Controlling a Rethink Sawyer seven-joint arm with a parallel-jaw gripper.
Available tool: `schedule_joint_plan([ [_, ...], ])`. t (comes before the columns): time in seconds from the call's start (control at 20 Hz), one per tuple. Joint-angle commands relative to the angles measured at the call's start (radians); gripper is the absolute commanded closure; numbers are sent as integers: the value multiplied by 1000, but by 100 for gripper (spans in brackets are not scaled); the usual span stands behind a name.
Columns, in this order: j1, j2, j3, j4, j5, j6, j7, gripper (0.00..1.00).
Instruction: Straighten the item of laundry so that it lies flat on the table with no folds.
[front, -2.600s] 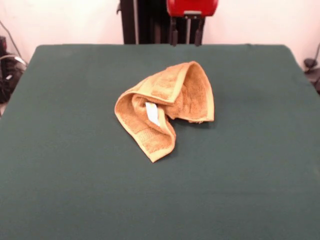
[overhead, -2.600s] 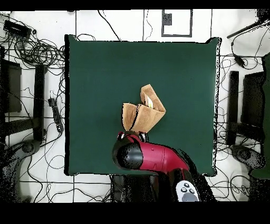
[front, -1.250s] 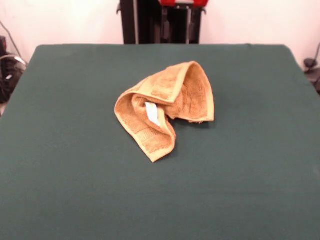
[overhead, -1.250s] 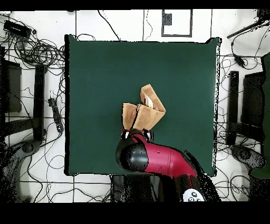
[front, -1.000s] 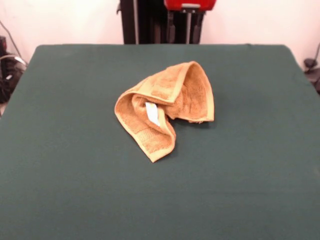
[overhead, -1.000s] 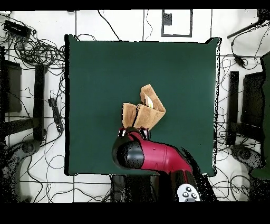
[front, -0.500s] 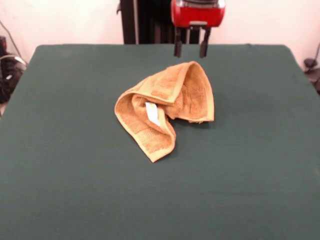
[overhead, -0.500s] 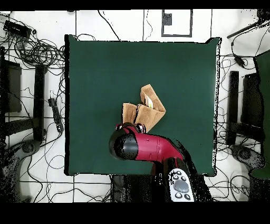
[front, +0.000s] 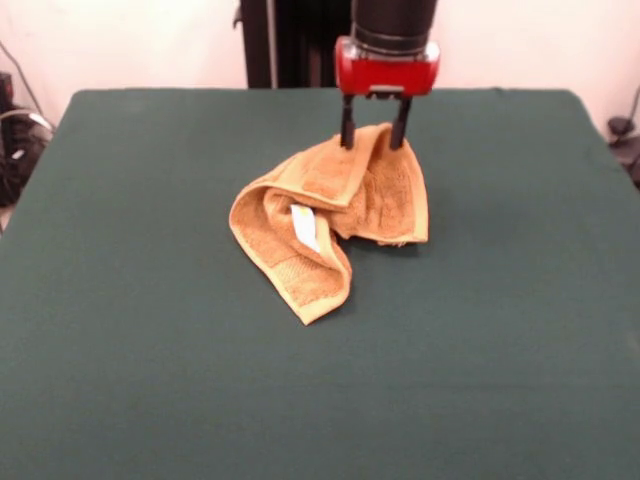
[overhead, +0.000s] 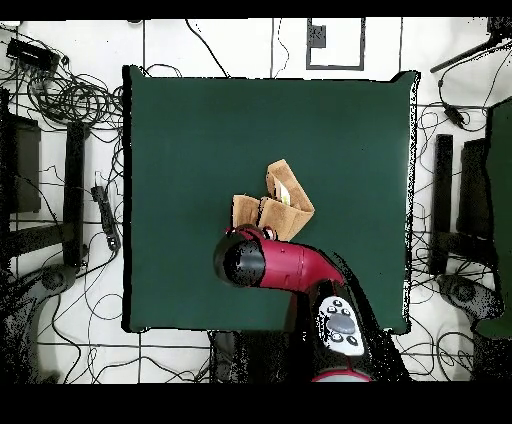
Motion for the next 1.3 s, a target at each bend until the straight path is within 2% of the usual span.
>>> schedule_joint_plan([
  [0.05,25,47,7,-75,69,35,217,0],
  [0.55,33,96,-9,-116,75,42,218,0],
  [0.95,78,121,-36,-123,87,6,242,0],
  [1.0,88,123,-45,-122,96,11,243,100],
  [1.3,131,120,-81,-128,112,36,253,100],
])
